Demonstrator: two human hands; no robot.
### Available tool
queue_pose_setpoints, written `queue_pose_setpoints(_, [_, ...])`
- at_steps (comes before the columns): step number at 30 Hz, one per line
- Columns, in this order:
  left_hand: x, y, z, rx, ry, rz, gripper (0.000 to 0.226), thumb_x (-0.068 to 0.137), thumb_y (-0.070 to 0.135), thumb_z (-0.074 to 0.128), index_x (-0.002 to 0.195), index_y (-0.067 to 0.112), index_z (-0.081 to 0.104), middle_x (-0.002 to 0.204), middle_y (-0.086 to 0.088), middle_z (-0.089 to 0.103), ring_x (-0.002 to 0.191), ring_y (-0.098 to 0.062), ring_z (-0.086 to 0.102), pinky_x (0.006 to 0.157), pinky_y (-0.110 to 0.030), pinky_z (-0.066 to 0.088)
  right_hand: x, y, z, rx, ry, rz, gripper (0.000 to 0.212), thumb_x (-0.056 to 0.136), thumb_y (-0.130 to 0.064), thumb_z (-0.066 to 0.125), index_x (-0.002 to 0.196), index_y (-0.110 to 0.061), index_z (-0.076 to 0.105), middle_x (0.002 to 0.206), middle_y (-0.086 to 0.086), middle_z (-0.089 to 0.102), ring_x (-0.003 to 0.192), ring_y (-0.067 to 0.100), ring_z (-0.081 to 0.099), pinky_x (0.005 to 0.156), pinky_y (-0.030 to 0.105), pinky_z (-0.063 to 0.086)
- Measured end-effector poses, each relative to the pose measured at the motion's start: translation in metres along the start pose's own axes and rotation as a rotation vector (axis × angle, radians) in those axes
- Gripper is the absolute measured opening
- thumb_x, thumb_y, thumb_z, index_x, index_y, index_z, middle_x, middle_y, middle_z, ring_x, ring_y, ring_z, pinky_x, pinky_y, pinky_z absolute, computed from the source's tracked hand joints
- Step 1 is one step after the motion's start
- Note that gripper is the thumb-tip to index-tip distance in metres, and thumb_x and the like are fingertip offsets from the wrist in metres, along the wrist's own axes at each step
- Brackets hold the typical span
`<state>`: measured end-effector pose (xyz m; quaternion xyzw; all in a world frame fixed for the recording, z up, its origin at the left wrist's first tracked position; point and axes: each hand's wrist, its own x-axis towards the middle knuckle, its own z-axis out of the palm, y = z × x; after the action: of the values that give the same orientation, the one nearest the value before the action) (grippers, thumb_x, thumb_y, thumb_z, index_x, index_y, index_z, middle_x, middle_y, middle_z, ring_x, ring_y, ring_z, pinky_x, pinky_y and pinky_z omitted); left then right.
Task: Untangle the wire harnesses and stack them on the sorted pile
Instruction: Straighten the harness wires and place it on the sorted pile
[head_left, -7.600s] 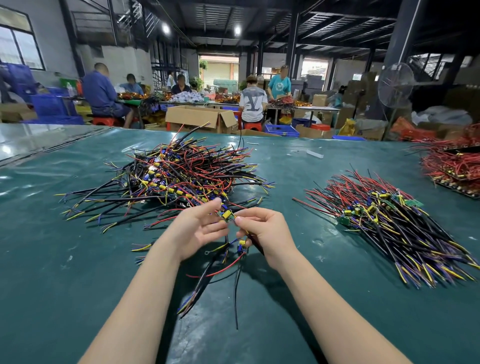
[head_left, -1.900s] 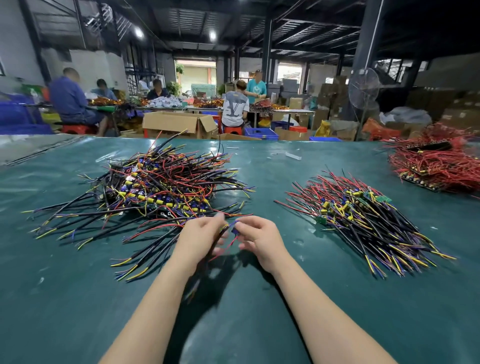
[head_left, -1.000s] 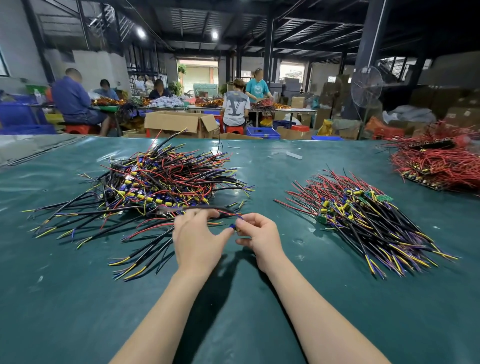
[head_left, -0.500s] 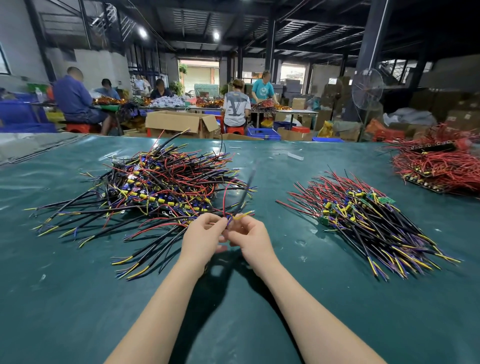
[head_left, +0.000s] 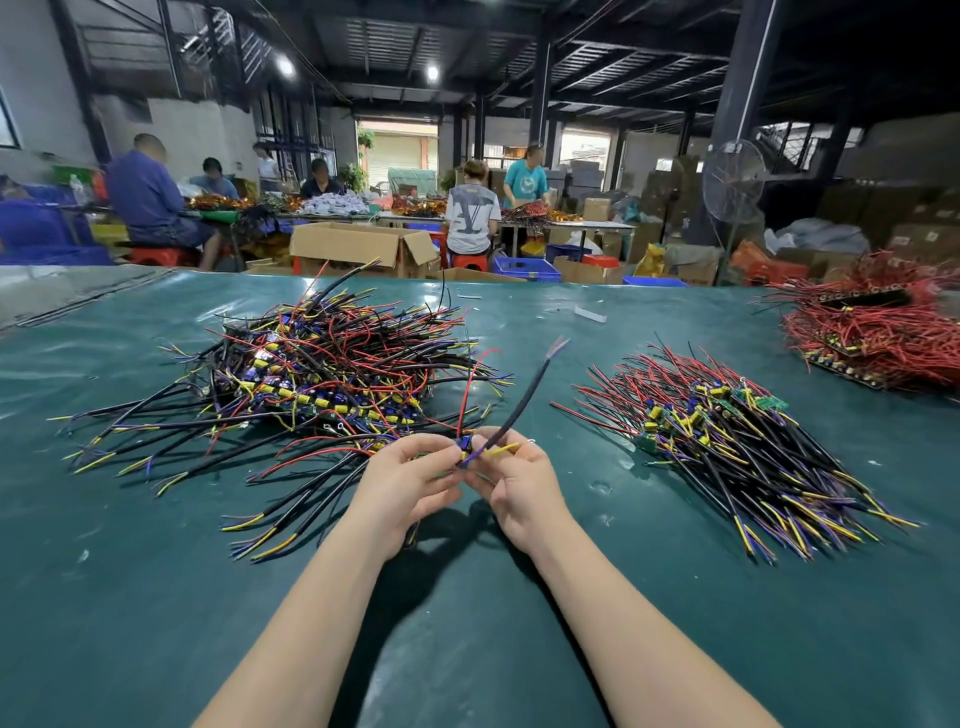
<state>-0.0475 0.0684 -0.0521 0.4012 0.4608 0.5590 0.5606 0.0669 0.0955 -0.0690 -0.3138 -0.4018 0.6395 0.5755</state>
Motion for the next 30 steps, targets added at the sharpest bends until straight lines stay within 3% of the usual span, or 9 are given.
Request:
queue_pose_setpoints(4, [-0.002,0.001,0.007,0.002,0.009,0.059,0.017,0.085,-0.007,0.057,0.081,0.009,0.052,0.078,-0.013,0.064,0.053,-0.016,0.067,0.053,-0.023,0.056,-0.001,-0.007,-0.003,0.085,-0.058,0.038,0.024,0.085,0.013,0.046,0.085,-0.009,0.057,0.056,-0.001,0.066,0.05,0.009,0.062,0.053,0.019,0.051])
queue_pose_setpoints(8, [-0.001,-0.001,0.004,-0.036,0.047,0.061,0.025,0.083,-0.01,0.056,0.074,0.009,0.043,0.07,-0.013,0.061,0.048,-0.014,0.064,0.05,-0.021,0.055,-0.003,-0.006,-0.002,0.039,-0.093,0.054,0.024,0.086,0.01,0.046,0.082,-0.008,0.061,0.055,-0.001,0.066,0.05,0.008,0.062,0.052,0.017,0.05])
queue_pose_setpoints(15, [0.004,-0.006,0.001,0.049,0.054,0.067,0.02,0.079,-0.01,0.062,0.074,0.005,0.05,0.068,-0.012,0.057,0.047,-0.008,0.063,0.05,-0.017,0.053,-0.004,-0.002,-0.001,-0.055,-0.064,-0.054,0.02,0.084,0.008,0.053,0.073,-0.007,0.061,0.055,-0.003,0.064,0.048,0.008,0.06,0.051,0.017,0.05])
queue_pose_setpoints(21, [0.007,-0.008,0.001,0.136,-0.009,0.026,0.029,0.071,-0.021,0.063,0.082,0.003,0.052,0.078,-0.012,0.056,0.067,-0.017,0.059,0.051,-0.017,0.053,-0.002,-0.005,0.002,-0.292,0.044,-0.155,0.026,0.083,0.009,0.058,0.065,-0.01,0.058,0.048,-0.009,0.057,0.044,0.001,0.051,0.049,0.014,0.042])
queue_pose_setpoints(23, [0.006,-0.008,0.0,0.157,-0.053,0.021,0.031,0.071,-0.023,0.062,0.082,0.005,0.055,0.078,-0.01,0.055,0.067,-0.016,0.059,0.05,-0.017,0.052,-0.002,-0.006,0.001,-0.327,0.088,-0.177,0.028,0.083,0.008,0.058,0.062,-0.011,0.056,0.051,-0.002,0.053,0.045,0.003,0.047,0.049,0.016,0.04])
queue_pose_setpoints(30, [0.005,-0.001,-0.011,0.187,-0.141,-0.046,0.042,0.073,-0.03,0.048,0.091,0.006,0.061,0.086,-0.014,0.062,0.057,-0.014,0.065,0.052,-0.021,0.055,-0.007,-0.009,-0.003,-0.248,0.036,-0.047,0.022,0.088,0.003,0.053,0.07,-0.008,0.056,0.06,0.006,0.057,0.043,0.007,0.056,0.042,0.017,0.047])
